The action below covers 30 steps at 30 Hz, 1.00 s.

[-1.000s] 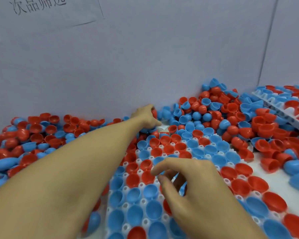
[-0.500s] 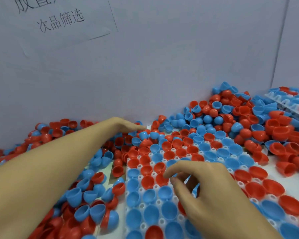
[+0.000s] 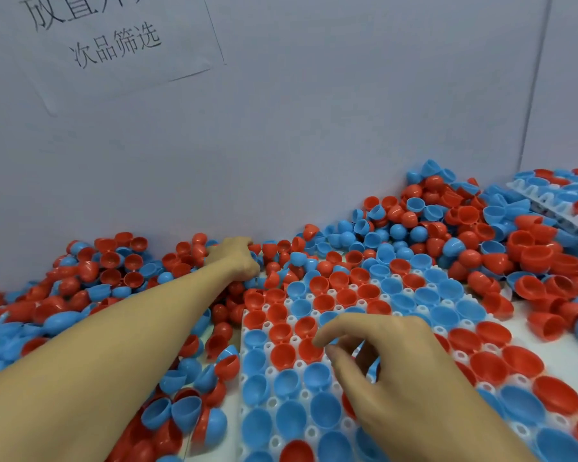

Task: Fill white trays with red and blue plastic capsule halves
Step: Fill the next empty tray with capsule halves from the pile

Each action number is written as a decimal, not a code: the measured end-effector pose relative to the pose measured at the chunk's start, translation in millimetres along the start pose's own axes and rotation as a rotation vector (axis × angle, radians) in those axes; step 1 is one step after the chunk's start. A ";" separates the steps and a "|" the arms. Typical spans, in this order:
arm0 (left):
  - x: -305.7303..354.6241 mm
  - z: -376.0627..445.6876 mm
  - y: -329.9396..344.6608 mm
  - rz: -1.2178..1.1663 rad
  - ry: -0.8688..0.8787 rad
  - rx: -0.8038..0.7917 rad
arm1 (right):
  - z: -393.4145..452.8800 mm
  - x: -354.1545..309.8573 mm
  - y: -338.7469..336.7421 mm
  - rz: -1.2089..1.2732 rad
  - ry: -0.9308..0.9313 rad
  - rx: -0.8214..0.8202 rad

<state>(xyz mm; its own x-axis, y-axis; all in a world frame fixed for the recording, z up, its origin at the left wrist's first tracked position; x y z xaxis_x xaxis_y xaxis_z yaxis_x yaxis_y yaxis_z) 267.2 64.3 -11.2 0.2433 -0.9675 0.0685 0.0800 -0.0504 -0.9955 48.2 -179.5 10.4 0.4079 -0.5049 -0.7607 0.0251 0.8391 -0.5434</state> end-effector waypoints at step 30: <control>-89.9 -108.7 -73.6 -1.932 -0.686 0.178 | -2.3 -10.1 1.1 0.014 -0.020 -0.046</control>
<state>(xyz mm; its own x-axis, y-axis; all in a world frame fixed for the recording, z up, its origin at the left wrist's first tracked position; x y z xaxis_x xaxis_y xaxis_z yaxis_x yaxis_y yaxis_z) 134.4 128.1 48.7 -0.0114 0.5293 0.8484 0.6852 -0.6138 0.3921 42.0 -174.0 16.7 0.4257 -0.4884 -0.7617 -0.0227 0.8358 -0.5485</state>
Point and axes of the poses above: each hand's wrist, its own z-axis towards the middle knuckle, its own y-axis out of the palm, x = y × z, the point moved 1 cm from there along z, towards the middle knuckle, and after that the axes turned 5 degrees about x, right-handed, at the moved point
